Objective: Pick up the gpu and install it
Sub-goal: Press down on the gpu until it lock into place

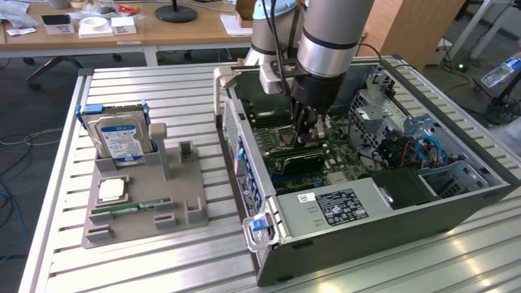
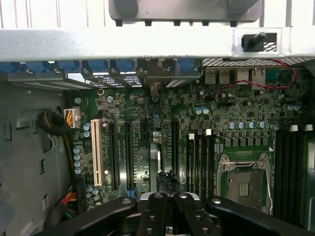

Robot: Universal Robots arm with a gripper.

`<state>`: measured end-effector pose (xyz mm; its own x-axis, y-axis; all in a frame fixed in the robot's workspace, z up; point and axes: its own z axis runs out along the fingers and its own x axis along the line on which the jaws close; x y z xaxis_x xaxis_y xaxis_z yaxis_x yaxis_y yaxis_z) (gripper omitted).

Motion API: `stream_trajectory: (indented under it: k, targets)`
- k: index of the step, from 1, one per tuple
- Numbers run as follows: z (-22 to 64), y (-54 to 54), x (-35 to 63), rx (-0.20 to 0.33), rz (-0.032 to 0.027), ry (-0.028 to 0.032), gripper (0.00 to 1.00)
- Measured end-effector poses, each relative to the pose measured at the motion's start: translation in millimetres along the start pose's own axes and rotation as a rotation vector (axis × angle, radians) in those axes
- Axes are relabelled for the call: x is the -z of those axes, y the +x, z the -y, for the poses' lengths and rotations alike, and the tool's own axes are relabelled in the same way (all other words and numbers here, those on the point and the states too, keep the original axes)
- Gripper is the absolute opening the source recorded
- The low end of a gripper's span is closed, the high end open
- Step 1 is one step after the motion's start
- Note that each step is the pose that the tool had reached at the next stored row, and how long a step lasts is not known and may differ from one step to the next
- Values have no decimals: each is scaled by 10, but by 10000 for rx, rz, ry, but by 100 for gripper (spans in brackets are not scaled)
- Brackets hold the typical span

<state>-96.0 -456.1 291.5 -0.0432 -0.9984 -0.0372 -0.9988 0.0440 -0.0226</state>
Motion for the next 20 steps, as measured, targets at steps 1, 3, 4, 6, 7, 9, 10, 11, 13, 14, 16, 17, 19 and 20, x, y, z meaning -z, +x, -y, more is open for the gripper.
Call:
stream_trajectory:
  k: [1,3,4,6,7,9,10,11,13,14,16,17,19,20]
  targets:
    - [-1,-1,-15,0,-2,-1,11]
    - [-2,-3,-45,-1,0,0,11]
    - [-2,-4,-57,-1,-1,-1,11]
    - [-2,-5,-69,0,-2,-2,11]
    - [-2,-5,-69,0,-5,-2,11]
    - [-4,-11,-80,-2,-1,0,11]
    - [-4,-17,-86,-4,-1,-1,11]
    - [-4,-22,-92,-2,-1,-1,11]
    - [-3,-27,-105,0,1,0,11]
    - [-3,-27,-111,1,0,0,11]
    - [-4,-27,-120,1,-1,-1,11]
    - [-4,-26,-124,-1,-1,-1,11]
    - [-4,-26,-141,-2,-1,-1,11]
    - [-4,-26,-154,-3,0,-1,11]
